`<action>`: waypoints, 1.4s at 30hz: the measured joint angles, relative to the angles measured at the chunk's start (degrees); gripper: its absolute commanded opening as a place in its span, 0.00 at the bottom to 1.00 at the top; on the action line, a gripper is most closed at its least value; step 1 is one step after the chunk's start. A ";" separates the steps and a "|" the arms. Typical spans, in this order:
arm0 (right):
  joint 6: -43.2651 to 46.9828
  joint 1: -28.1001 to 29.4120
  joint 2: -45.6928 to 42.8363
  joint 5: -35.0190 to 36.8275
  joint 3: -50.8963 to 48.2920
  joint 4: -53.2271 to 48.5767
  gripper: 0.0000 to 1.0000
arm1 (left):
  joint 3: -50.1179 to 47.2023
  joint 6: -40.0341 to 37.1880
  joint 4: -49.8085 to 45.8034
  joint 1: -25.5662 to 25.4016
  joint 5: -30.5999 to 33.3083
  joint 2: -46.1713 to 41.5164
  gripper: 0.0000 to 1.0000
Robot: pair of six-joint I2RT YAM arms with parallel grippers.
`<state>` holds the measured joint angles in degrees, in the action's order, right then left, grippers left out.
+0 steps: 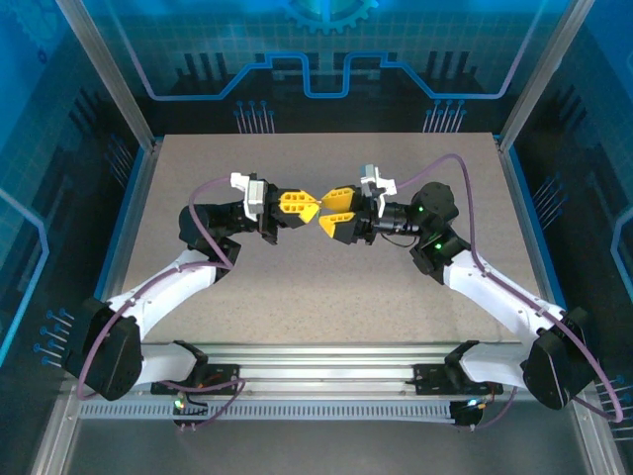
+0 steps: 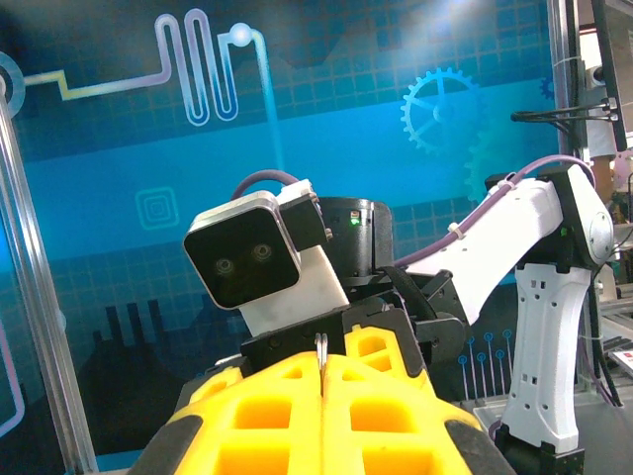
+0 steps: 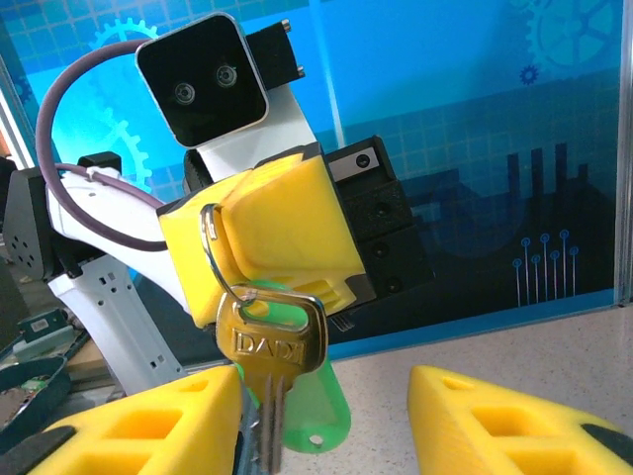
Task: Remove the keys from the keyring
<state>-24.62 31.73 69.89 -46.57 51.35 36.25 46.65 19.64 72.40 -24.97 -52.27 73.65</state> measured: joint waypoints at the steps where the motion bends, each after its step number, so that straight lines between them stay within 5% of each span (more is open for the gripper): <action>1: 0.00 0.07 0.02 0.00 0.02 0.02 0.50 | -0.02 0.00 0.00 0.00 0.00 0.00 0.00; 6: -0.13 0.22 0.85 -0.42 0.39 0.39 0.53 | -0.02 0.17 0.02 0.00 0.15 0.00 0.00; 15: -0.72 0.50 1.70 -0.46 1.31 0.92 0.29 | -0.02 1.38 0.50 0.00 0.22 0.00 0.00; 25: -0.26 0.07 0.66 0.37 1.18 -1.25 0.18 | -0.68 1.44 1.62 0.28 2.10 0.00 0.00; 42: 3.34 1.18 -4.66 7.41 0.37 -6.25 0.18 | -1.49 1.25 2.73 0.76 4.04 -0.35 0.00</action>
<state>-21.28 32.91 65.23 -39.16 51.72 30.00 45.17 20.88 75.13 -24.21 -48.23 73.30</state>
